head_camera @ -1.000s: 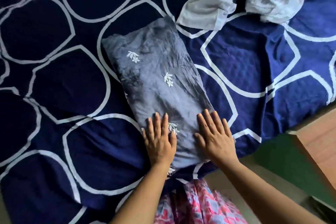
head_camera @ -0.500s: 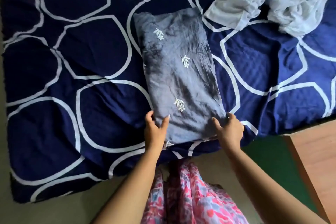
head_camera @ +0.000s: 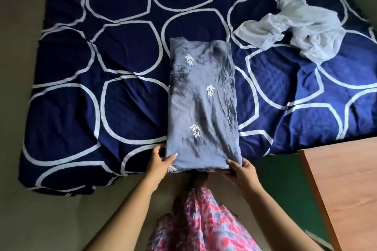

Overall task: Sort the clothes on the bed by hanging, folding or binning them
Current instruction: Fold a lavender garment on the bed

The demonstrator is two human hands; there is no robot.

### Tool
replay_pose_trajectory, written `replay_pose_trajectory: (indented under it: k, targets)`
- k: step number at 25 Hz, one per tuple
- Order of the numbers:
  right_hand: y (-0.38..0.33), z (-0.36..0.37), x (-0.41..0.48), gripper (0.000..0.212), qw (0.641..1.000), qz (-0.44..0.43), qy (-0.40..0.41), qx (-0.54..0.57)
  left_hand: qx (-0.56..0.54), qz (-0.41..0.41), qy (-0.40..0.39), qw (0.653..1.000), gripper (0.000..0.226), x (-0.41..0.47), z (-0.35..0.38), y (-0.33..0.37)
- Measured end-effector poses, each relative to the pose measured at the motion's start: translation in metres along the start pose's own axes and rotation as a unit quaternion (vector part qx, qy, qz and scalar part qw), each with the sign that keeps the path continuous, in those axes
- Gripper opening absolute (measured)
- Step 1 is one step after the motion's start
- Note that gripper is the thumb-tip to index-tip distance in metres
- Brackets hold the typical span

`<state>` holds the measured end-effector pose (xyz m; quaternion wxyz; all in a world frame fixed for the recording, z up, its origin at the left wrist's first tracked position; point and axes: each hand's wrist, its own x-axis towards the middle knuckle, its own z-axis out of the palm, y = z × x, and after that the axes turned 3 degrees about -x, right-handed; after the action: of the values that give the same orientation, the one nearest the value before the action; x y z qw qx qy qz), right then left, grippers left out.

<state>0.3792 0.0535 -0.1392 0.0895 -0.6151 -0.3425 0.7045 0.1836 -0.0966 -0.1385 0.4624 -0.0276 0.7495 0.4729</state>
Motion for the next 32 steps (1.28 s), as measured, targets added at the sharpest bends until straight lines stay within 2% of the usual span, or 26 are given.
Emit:
replay_pose_trajectory:
  k: [5, 7, 10, 12, 15, 17, 21, 24, 26, 27, 28, 30, 31, 32]
  targets:
    - [0.023, -0.022, -0.041, 0.036, 0.999, -0.041, 0.017, -0.005, -0.088, -0.054, -0.008, 0.995, 0.045, -0.053, -0.007, -0.016]
    - [0.011, -0.024, -0.057, 0.041, 0.998, -0.060, -0.002, 0.011, -0.127, -0.042, -0.005, 0.991, 0.043, -0.071, -0.005, -0.008]
    - [-0.032, -0.024, -0.066, 0.027, 0.997, -0.049, -0.057, 0.022, -0.197, -0.027, -0.027, 0.980, 0.034, -0.077, -0.003, 0.032]
    - [-0.066, -0.022, -0.057, 0.011, 0.995, -0.020, -0.089, 0.043, -0.255, -0.059, -0.029, 0.965, 0.024, -0.061, 0.001, 0.065]
    - [-0.117, -0.014, -0.023, 0.015, 0.985, 0.067, -0.108, 0.119, -0.325, -0.129, -0.031, 0.936, 0.031, -0.022, 0.009, 0.109]
    - [-0.142, -0.004, 0.007, 0.019, 0.976, 0.111, -0.115, 0.150, -0.353, -0.147, -0.016, 0.924, 0.036, 0.007, 0.016, 0.132]
    - [-0.174, 0.022, 0.062, 0.018, 0.977, 0.098, -0.125, 0.143, -0.359, -0.124, -0.007, 0.925, 0.024, 0.056, 0.027, 0.166]
    - [-0.197, 0.042, 0.090, 0.021, 0.985, 0.073, -0.103, 0.118, -0.368, -0.103, 0.003, 0.924, 0.027, 0.087, 0.033, 0.185]
    - [-0.201, 0.052, 0.103, 0.014, 0.992, 0.057, -0.068, 0.093, -0.362, -0.098, -0.001, 0.927, 0.032, 0.098, 0.043, 0.190]
    - [-0.198, 0.056, 0.109, 0.011, 0.994, 0.044, -0.055, 0.086, -0.343, -0.079, -0.003, 0.936, 0.035, 0.101, 0.049, 0.188]
    - [-0.192, 0.061, 0.112, 0.018, 0.996, 0.020, -0.039, 0.077, -0.318, -0.036, 0.009, 0.947, 0.040, 0.102, 0.055, 0.184]
    - [-0.177, 0.066, 0.115, 0.048, 0.996, -0.079, 0.033, -0.006, -0.197, 0.126, 0.068, 0.970, 0.053, 0.099, 0.065, 0.173]
    - [-0.167, 0.067, 0.113, 0.056, 0.979, -0.167, 0.071, -0.098, -0.083, 0.230, 0.098, 0.965, 0.057, 0.096, 0.071, 0.164]
    - [-0.155, 0.067, 0.106, 0.055, 0.939, -0.268, 0.076, -0.203, 0.043, 0.320, 0.126, 0.938, 0.055, 0.090, 0.079, 0.151]
